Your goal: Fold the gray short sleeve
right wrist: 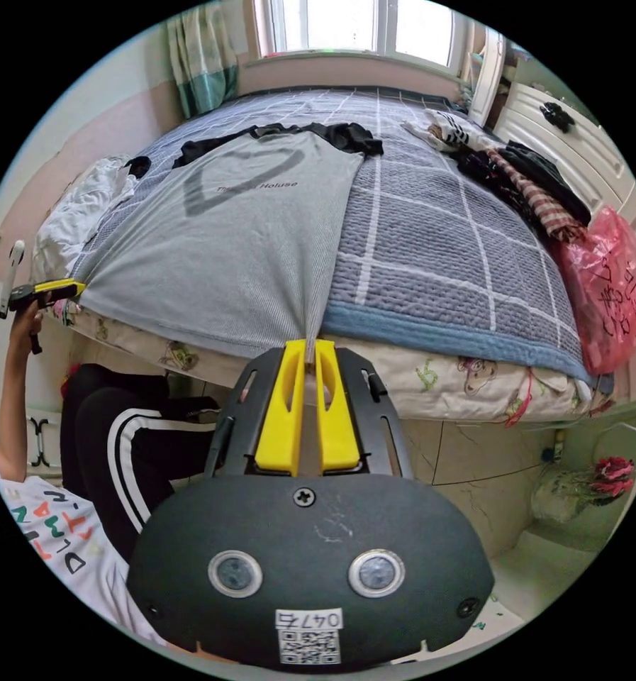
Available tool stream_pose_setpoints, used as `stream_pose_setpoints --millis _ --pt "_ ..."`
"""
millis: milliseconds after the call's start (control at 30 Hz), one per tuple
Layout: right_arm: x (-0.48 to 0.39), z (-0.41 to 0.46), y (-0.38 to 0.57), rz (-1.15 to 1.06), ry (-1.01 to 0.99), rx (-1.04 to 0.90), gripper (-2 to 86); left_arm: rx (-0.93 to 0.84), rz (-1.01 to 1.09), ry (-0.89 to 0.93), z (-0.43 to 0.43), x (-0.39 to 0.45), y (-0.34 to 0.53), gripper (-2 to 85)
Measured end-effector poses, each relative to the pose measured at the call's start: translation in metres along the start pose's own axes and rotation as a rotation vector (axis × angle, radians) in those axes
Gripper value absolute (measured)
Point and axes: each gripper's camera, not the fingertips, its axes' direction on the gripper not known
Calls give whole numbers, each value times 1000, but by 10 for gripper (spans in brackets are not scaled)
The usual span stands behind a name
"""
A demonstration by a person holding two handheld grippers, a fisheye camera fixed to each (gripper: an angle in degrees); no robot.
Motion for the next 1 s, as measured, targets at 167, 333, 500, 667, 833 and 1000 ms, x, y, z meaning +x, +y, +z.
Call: stream_pose_setpoints --millis 167,333,500,667,833,1000 --pt "-13 2 18 -16 106 -20 32 0 0 -49 -6 10 27 79" --pt "-8 -12 51 72 148 15 22 31 -20 -58 -16 17 56 57" --pt "-25 -37 78 83 163 78 4 70 -13 -127 -22 42 85 3" --pt "-86 -72 76 -38 161 174 -3 104 9 -120 -25 68 106 -7" --pt "-149 -89 70 -149 114 234 -5 137 13 -95 -28 90 127 -8" --pt "-199 -90 77 -184 88 279 -5 151 32 -65 -25 113 150 -8"
